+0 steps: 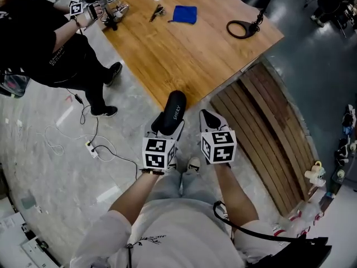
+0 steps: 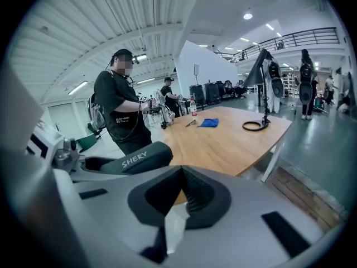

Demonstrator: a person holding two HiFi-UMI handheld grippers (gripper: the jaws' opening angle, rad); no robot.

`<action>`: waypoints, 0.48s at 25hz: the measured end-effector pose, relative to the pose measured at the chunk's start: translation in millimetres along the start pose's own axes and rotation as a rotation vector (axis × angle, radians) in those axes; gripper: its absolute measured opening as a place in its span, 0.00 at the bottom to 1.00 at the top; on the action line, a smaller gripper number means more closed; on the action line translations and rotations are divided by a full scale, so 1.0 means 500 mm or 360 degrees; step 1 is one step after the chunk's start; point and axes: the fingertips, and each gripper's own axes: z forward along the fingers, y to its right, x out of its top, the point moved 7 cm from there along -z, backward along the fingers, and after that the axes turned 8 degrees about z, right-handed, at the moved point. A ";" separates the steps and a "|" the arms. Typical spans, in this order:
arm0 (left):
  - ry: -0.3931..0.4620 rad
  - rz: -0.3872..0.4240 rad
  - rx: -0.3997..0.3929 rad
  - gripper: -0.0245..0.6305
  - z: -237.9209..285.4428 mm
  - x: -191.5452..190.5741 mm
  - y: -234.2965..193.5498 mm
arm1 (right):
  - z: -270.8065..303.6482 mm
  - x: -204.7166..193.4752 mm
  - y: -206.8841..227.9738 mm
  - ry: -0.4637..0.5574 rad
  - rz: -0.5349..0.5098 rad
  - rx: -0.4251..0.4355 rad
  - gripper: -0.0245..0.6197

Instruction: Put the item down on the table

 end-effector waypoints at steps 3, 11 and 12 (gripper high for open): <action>0.0023 -0.0005 0.0013 0.54 0.048 -0.013 -0.020 | 0.038 -0.009 0.012 -0.0008 0.0015 0.0003 0.05; -0.0007 0.0040 0.0099 0.54 0.165 -0.052 -0.092 | 0.120 -0.043 0.053 -0.0072 0.0088 -0.0011 0.05; -0.0007 0.0042 0.0101 0.54 0.171 -0.052 -0.095 | 0.124 -0.045 0.055 -0.0074 0.0096 -0.0014 0.05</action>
